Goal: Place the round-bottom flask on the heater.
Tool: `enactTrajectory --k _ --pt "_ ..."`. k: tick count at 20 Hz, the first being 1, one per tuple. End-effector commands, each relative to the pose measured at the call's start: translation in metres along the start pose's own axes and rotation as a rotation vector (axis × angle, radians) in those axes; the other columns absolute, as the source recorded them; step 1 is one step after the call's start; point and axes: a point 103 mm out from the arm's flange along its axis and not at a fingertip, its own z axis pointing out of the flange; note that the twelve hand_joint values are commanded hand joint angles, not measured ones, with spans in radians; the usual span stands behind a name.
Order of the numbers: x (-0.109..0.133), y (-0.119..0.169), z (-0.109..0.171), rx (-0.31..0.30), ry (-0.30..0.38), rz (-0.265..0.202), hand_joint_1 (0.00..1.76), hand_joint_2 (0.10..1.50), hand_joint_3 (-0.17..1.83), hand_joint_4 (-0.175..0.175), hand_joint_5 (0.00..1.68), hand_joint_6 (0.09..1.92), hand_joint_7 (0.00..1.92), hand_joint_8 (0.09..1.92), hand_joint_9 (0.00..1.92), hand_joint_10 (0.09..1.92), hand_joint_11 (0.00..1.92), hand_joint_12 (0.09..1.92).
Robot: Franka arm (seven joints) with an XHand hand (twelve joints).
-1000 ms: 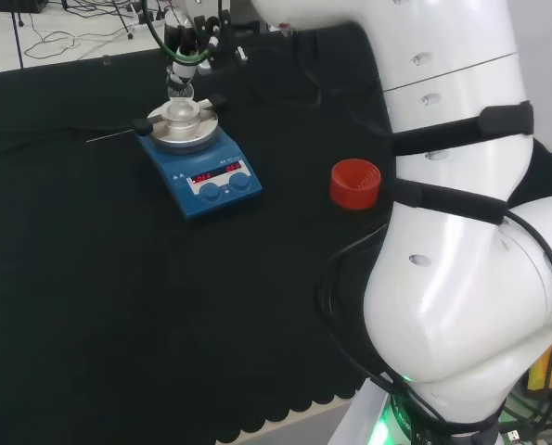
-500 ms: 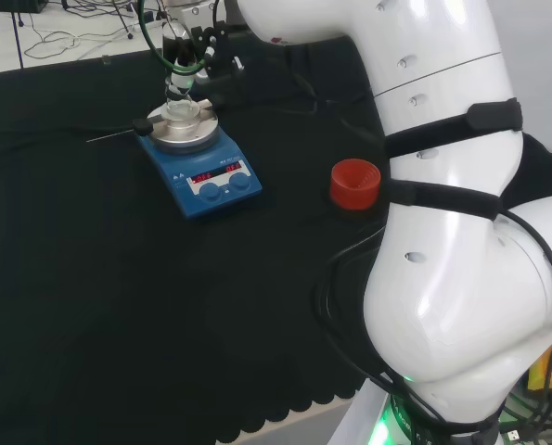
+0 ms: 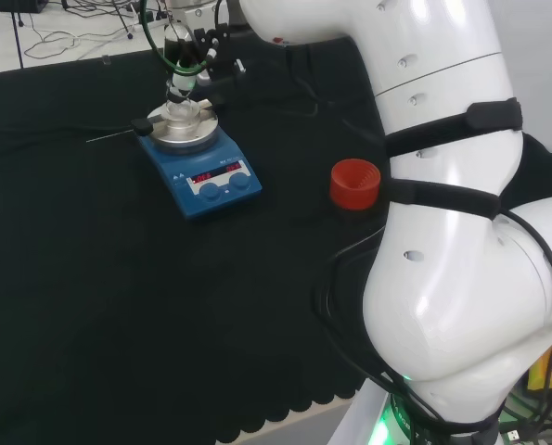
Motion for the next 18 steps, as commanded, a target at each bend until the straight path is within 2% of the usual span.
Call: enactTrajectory --k 1,3,5,10,18 --pt "-0.001 -0.004 0.002 0.004 0.012 -0.005 0.9 0.69 0.53 -0.03 0.63 0.85 0.16 0.7 0.4 0.7 0.24 1.38" --pt "-0.001 -0.007 0.0 0.003 0.01 -0.006 0.87 0.65 0.56 -0.044 0.47 0.77 0.12 0.7 0.36 0.72 0.19 1.39" --pt "-0.001 -0.012 -0.003 0.0 0.009 -0.007 0.86 0.62 0.57 -0.047 0.39 0.68 0.1 0.7 0.33 0.73 0.17 1.4" --pt "-0.001 -0.035 -0.015 -0.03 0.004 0.003 0.86 0.61 0.57 -0.046 0.36 0.59 0.08 0.7 0.31 0.74 0.14 1.41" --pt "-0.004 -0.098 -0.044 -0.095 0.012 0.042 0.85 0.61 0.56 -0.045 0.37 0.54 0.09 0.7 0.31 0.74 0.14 1.41"
